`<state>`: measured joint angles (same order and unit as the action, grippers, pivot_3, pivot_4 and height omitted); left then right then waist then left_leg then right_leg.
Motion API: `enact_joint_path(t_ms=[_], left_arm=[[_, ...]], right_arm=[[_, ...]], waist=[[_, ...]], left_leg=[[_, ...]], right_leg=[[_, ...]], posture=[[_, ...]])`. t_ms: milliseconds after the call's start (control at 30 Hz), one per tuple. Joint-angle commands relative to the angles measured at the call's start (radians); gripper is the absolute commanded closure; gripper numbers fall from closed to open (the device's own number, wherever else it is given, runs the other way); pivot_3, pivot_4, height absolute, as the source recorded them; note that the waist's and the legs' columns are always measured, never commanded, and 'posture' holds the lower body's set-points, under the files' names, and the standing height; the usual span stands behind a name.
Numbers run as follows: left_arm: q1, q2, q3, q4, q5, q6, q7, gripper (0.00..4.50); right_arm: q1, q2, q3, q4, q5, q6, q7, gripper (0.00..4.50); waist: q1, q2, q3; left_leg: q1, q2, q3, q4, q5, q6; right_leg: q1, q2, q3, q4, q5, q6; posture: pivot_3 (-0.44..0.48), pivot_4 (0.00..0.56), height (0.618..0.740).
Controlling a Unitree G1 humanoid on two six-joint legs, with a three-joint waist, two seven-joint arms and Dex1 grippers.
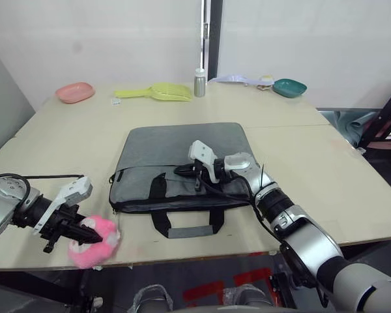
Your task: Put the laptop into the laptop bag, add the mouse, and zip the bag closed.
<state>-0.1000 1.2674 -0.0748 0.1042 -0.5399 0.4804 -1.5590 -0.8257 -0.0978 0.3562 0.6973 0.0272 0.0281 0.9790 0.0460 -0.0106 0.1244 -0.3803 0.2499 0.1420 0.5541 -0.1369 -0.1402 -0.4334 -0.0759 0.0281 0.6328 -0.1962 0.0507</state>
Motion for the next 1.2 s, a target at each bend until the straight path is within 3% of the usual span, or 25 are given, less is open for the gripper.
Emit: enact_joint_path(t_ms=[33, 400, 667, 1200], left_arm=[[0.050, -0.010, 0.083, -0.104, -0.065, 0.085, 0.024, 4.49], [0.166, -0.143, 0.195, -0.349, -0.186, 0.281, 0.180, 4.49], [0.141, -0.285, 0.153, -0.442, -0.212, 0.352, 0.306, 4.49], [0.013, -0.502, 0.036, -0.478, -0.209, 0.418, 0.441, 4.49]], right_arm=[[0.030, -0.022, 0.041, 0.095, -0.082, 0.032, -0.022, 4.50], [0.035, -0.013, 0.076, 0.101, -0.124, 0.034, -0.023, 4.50], [0.033, -0.006, 0.071, 0.108, -0.131, 0.038, -0.022, 4.50], [0.029, 0.011, 0.063, 0.113, -0.134, 0.051, -0.026, 4.50]], waist=[[0.000, 0.000, 0.000], [-0.004, 0.001, -0.008], [-0.005, 0.002, -0.012], [-0.009, 0.003, -0.013]], left_leg=[[0.000, 0.000, 0.000, 0.000, 0.000, 0.000], [0.000, 0.000, 0.000, 0.000, 0.000, 0.000], [0.000, 0.000, 0.000, 0.000, 0.000, 0.000], [-0.001, 0.000, 0.000, 0.000, 0.000, 0.000]], right_leg=[[0.000, 0.000, 0.000, 0.000, 0.000, 0.000], [0.001, 0.000, 0.000, -0.001, 0.000, 0.000], [0.001, 0.000, 0.001, -0.002, 0.000, 0.000], [0.001, 0.000, 0.001, -0.003, 0.000, 0.000]], posture=[[0.000, 0.150, 0.740], [0.000, 0.150, 0.740], [0.000, 0.150, 0.740], [0.000, 0.150, 0.740]])
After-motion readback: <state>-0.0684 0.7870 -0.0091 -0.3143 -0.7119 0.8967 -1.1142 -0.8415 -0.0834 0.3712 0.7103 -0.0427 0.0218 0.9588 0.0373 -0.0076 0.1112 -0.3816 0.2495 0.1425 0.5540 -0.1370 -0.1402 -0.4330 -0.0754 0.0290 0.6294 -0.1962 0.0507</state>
